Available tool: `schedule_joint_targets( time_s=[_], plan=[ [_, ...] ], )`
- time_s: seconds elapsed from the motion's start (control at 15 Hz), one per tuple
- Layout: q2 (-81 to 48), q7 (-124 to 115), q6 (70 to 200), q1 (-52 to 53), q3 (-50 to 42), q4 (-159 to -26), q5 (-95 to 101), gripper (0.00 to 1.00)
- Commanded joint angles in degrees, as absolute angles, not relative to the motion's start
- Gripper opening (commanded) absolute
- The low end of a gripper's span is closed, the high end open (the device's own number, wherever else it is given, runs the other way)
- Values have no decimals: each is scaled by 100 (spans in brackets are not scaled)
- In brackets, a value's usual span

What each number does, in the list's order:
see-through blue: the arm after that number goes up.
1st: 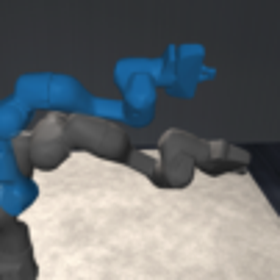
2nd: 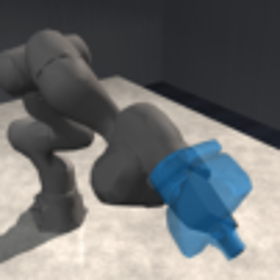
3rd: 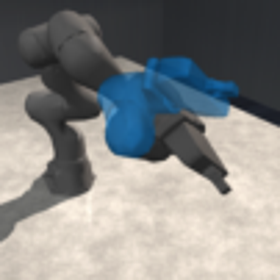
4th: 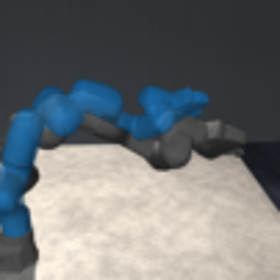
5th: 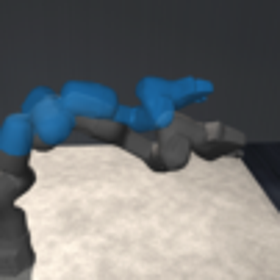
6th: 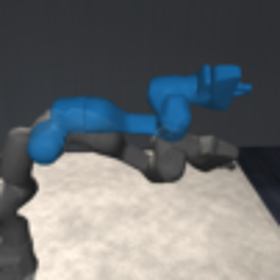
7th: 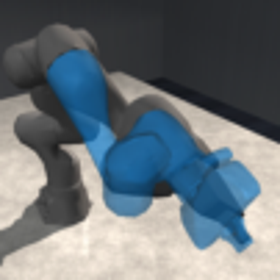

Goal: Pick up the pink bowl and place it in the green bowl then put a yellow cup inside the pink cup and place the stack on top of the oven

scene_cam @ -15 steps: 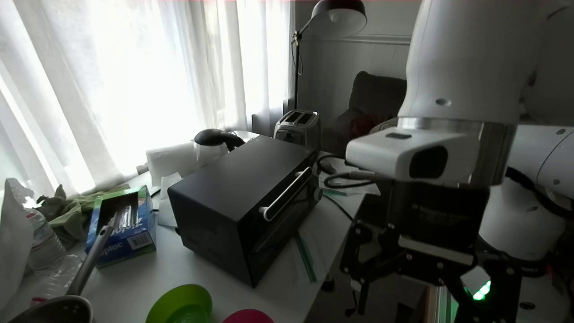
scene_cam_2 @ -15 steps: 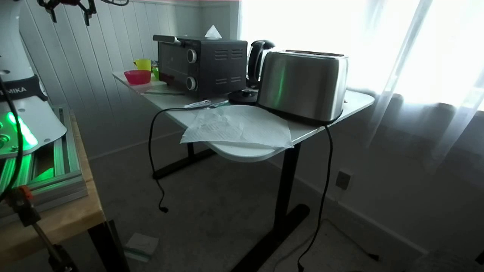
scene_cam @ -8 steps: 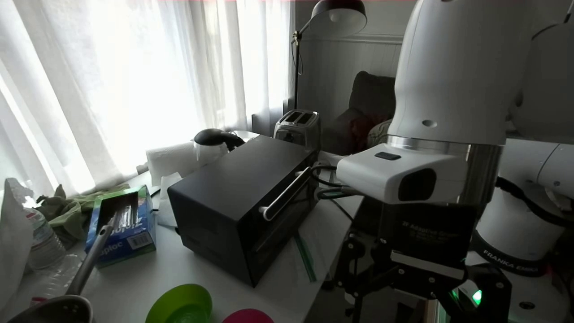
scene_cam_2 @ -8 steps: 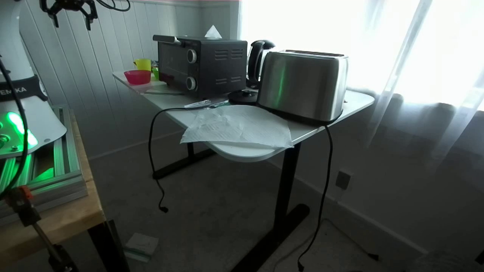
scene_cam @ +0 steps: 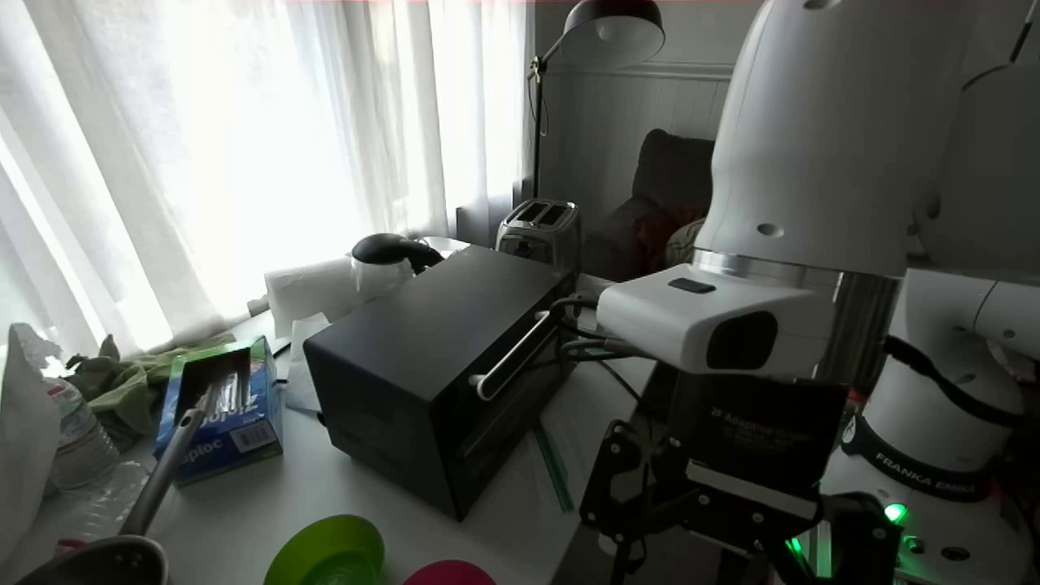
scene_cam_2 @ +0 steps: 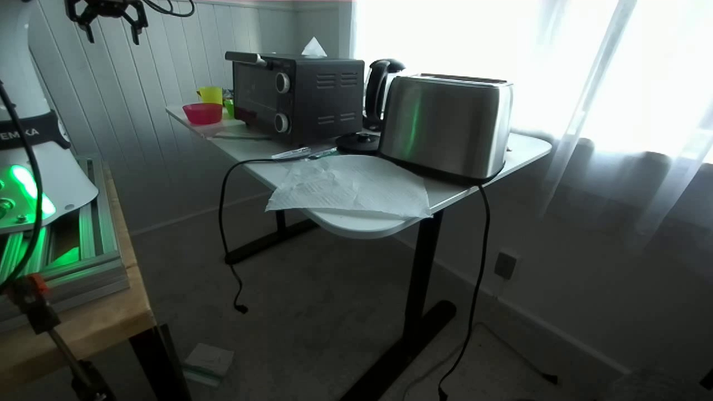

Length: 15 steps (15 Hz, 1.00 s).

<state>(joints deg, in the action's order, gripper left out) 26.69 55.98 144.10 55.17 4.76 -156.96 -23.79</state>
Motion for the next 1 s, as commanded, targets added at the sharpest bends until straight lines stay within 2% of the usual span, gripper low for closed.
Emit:
schedule_joint_targets(
  time_s=[0.0, 0.33, 0.73, 0.93],
  plan=[
    [2027, 5511, 15410, 5490, 632, -15556, -2225, 100],
    [1194, 4849, 16265, 5070, 921, -15464, -1315, 100],
    [320, 3417, 15984, 3968, 1539, -14900, 698, 100],
    [-177, 3514, 16048, 3737, 1749, -14528, 1023, 100]
  ],
)
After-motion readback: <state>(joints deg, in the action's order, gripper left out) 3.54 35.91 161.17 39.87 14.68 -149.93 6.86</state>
